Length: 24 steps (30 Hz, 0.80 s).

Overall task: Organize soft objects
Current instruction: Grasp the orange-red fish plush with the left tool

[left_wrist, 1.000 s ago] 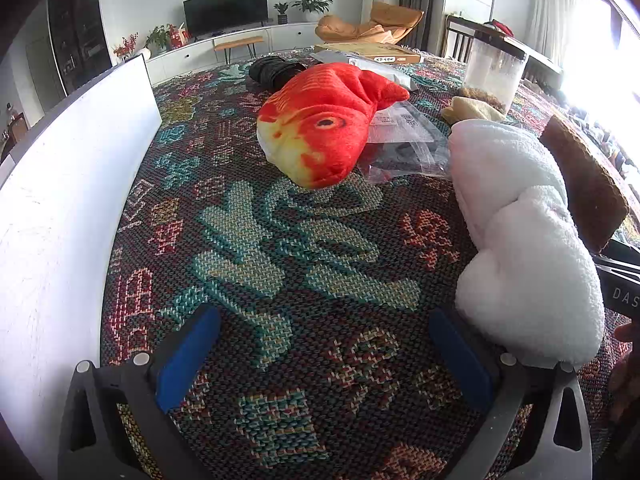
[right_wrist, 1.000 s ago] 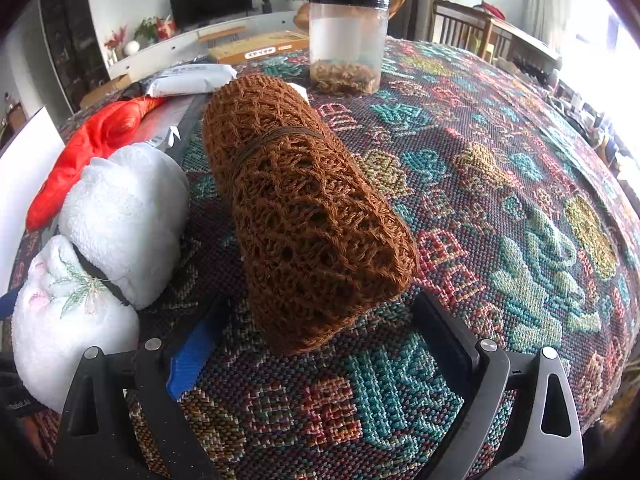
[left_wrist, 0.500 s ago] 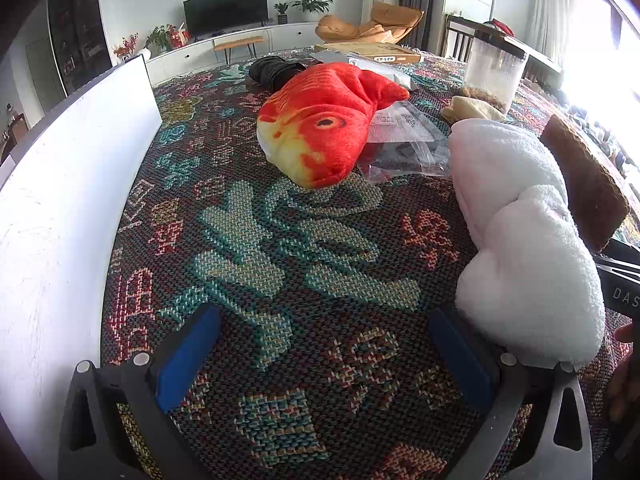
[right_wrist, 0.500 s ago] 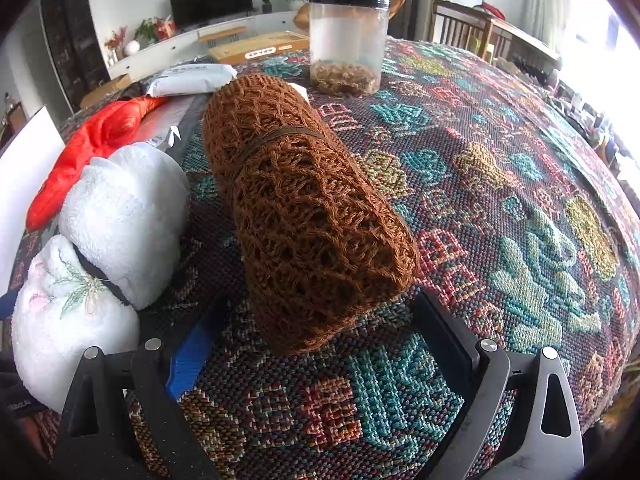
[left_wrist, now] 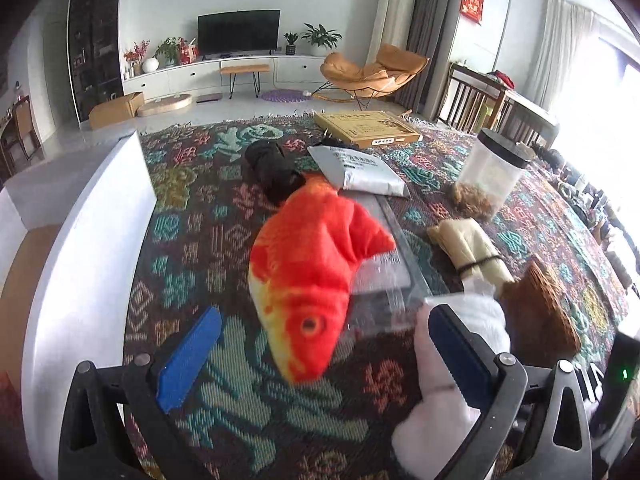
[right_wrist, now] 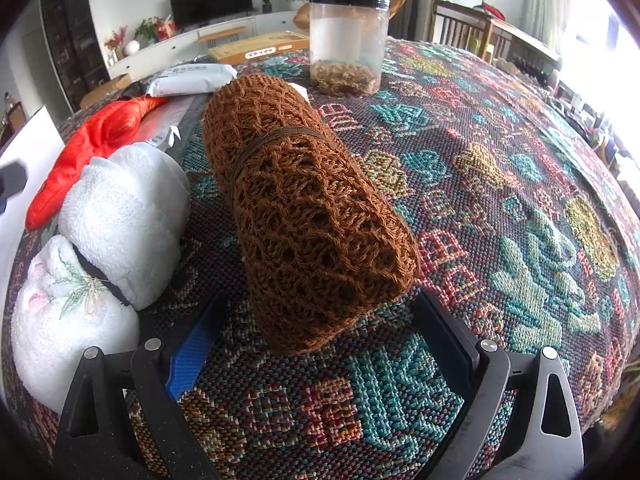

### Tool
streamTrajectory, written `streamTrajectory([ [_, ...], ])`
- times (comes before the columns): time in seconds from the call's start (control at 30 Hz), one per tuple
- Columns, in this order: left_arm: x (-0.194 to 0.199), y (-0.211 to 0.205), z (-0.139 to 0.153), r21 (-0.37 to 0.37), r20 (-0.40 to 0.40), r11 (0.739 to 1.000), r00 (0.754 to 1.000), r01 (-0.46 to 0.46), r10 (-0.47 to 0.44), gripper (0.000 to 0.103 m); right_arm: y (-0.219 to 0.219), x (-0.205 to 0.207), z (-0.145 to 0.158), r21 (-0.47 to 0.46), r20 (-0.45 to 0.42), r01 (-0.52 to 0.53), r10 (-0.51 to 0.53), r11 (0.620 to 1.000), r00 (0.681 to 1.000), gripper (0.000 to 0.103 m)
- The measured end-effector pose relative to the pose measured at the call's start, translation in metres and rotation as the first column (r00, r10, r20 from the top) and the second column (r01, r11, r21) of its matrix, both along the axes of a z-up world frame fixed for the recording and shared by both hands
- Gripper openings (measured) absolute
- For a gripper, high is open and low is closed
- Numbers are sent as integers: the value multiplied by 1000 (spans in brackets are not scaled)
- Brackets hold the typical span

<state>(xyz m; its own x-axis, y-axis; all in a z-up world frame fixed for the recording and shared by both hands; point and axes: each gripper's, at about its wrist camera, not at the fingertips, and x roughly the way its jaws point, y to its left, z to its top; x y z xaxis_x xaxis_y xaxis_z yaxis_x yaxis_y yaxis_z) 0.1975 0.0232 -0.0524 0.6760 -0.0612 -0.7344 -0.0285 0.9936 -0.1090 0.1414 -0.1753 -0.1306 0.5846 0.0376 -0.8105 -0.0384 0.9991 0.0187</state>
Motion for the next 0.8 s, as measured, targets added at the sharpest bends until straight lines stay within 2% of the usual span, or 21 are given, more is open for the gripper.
streamTrajectory([
  [0.1,51,2,-9,49,-64,999,998,-5,8,103,0,0,0,0,0,0,0,1000,1000,96],
  [0.2,84,11,-37,47,-173,999,985,-22,30,102,0,0,0,0,0,0,0,1000,1000,96],
  [0.23,87,16,-43,22,-180,999,983,-30,33,92,0,0,0,0,0,0,0,1000,1000,96],
  [0.27,85,22,-47,-30,-169,999,985,-23,18,67,0,0,0,0,1,0,0,1000,1000,96],
  [0.33,77,29,-47,-74,-149,997,989,-37,25,47,0,0,0,0,1,0,0,1000,1000,96],
  [0.37,69,32,-44,-85,-124,996,992,-39,28,40,0,0,0,0,1,1,-1,1000,1000,96],
  [0.47,35,35,-33,-57,-119,996,991,-67,60,39,0,0,0,0,1,1,-1,1000,1000,96],
  [0.7,-92,12,-25,34,-137,999,990,-42,46,42,-1,-1,0,0,1,1,-1,1000,1000,96],
  [0.73,-106,10,-27,47,-139,998,989,-40,46,54,-1,-1,0,0,1,1,-1,1000,1000,96],
  [0.77,-115,8,-30,44,-142,999,989,-29,35,73,0,0,0,0,1,1,-1,1000,1000,96],
  [0.8,-121,7,-32,44,-137,999,990,-18,23,82,-1,-1,0,0,1,1,-1,1000,1000,96],
])
